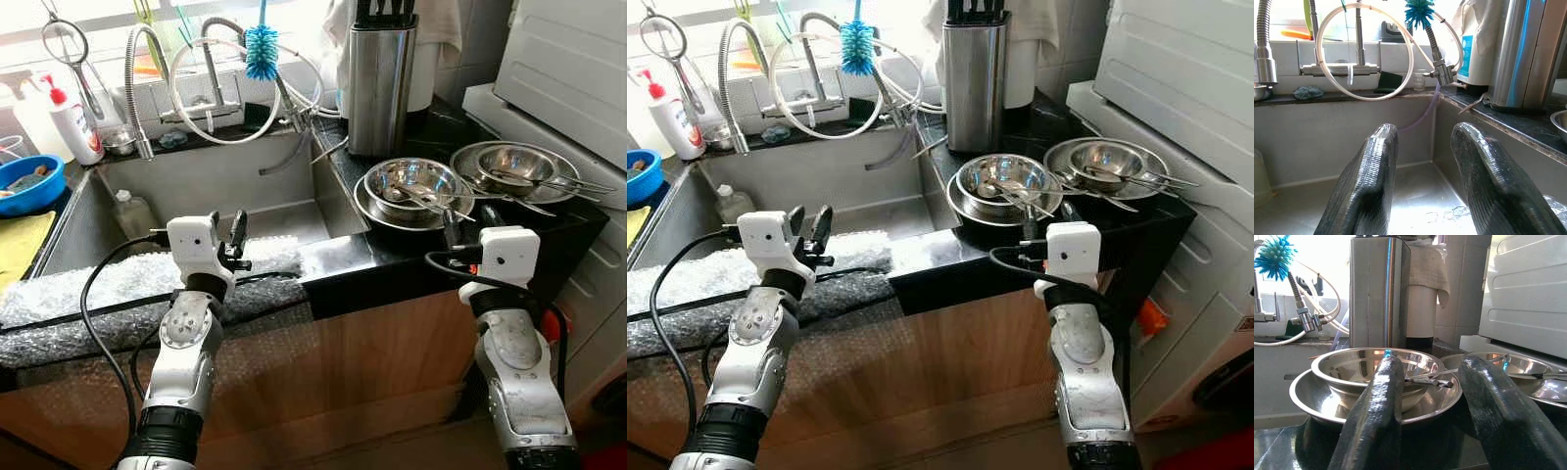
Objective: Kitchen organization
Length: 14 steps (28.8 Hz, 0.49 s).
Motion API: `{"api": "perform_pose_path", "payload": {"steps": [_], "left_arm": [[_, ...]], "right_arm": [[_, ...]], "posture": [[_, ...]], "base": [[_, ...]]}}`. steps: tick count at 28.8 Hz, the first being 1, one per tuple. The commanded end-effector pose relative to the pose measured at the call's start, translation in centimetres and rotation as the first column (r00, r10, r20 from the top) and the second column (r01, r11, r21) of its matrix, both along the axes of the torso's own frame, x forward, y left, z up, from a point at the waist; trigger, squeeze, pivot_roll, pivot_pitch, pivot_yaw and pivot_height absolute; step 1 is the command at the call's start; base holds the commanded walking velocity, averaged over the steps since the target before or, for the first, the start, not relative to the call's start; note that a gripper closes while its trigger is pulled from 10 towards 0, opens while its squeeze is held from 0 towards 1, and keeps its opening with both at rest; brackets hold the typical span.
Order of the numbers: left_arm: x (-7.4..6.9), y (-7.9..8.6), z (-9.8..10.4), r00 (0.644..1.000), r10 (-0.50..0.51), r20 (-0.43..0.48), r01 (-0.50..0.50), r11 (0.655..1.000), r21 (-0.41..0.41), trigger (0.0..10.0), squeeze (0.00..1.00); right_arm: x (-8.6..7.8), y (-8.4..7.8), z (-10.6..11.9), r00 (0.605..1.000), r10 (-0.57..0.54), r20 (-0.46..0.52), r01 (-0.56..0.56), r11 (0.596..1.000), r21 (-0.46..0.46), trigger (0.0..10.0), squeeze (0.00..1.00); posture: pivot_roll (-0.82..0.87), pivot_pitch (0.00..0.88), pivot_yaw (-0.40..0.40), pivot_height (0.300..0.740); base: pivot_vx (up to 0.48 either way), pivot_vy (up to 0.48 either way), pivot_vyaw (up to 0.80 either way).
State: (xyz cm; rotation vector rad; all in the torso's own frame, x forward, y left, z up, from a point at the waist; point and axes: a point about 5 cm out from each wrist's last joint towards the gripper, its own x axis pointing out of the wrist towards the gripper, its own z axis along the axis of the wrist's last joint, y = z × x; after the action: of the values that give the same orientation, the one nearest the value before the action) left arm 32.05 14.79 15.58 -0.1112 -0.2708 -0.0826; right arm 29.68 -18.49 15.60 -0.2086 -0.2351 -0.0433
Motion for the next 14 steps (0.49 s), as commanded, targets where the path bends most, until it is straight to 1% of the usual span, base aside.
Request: {"api": "perform_pose_path", "payload": {"steps": [1, 14], "left_arm": [[0.06, 0.34, -0.15, 1.000, 0.011, -0.008, -0.010, 1.000, 0.024, 10.0, 0.00], [0.11, 0.39, -0.03, 1.000, 0.013, -0.004, -0.013, 0.999, 0.031, 10.0, 0.00]], "right_arm": [[0.36, 0.18, 0.16, 1.000, 0.000, -0.003, 0.000, 1.000, 0.004, 0.0, 0.00], [0.45, 0.08, 0.26, 1.000, -0.002, 0.000, 0.002, 1.000, 0.011, 0.0, 0.00]], "posture": [[0.00, 0.000, 0.099, 0.740], [0.00, 0.000, 0.099, 0.740]], "base": [[0.000, 0.000, 0.00], [0.000, 0.000, 0.00]]}}
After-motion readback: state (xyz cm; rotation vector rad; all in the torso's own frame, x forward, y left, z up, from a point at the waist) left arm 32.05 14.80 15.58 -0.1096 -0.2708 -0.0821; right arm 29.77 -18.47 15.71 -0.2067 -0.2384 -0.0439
